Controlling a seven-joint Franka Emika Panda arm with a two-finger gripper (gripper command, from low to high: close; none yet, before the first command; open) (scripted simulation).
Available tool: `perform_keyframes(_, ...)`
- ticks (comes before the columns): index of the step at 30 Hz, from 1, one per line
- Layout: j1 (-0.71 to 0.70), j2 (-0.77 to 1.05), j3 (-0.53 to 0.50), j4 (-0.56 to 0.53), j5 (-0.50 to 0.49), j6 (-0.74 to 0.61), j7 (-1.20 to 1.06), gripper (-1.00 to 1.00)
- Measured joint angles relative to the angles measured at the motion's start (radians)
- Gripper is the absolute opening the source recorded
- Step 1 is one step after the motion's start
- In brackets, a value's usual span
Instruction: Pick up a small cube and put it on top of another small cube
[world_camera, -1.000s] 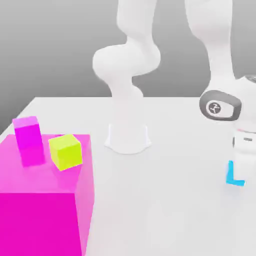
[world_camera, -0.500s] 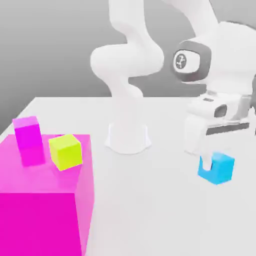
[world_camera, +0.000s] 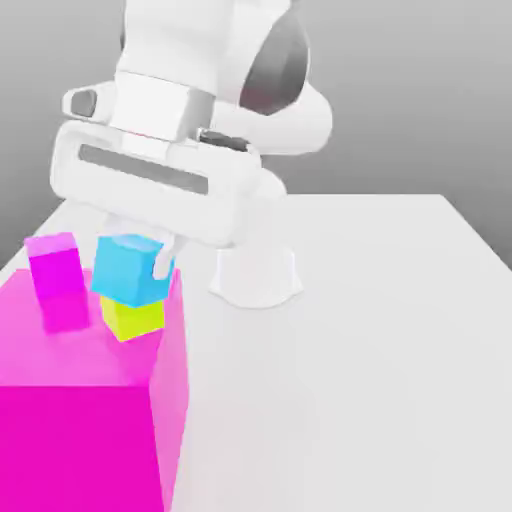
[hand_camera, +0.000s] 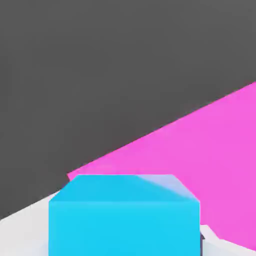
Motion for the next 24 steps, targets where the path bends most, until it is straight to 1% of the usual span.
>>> perform_keyframes(7,-0.199,0.056,-0.134,0.008,0.0,0.033,0.181,-1.0)
perform_keyframes(13,-0.339,0.188,-0.254,0.016,0.027,0.096,0.334,-1.0)
perform_keyframes(14,-0.348,0.214,-0.269,0.007,0.055,0.107,0.342,-1.0)
perform_keyframes(15,-0.347,0.237,-0.279,-0.012,0.102,0.115,0.331,-1.0)
perform_keyframes(17,-0.324,0.28,-0.282,-0.061,0.231,0.122,0.283,-1.0)
perform_keyframes(19,-0.319,0.336,-0.261,-0.09,0.345,0.15,0.227,-1.0)
perform_keyframes(23,-0.349,0.482,-0.205,-0.091,0.522,0.266,0.107,-1.0)
perform_keyframes(24,-0.366,0.515,-0.18,-0.088,0.558,0.293,0.081,1.0)
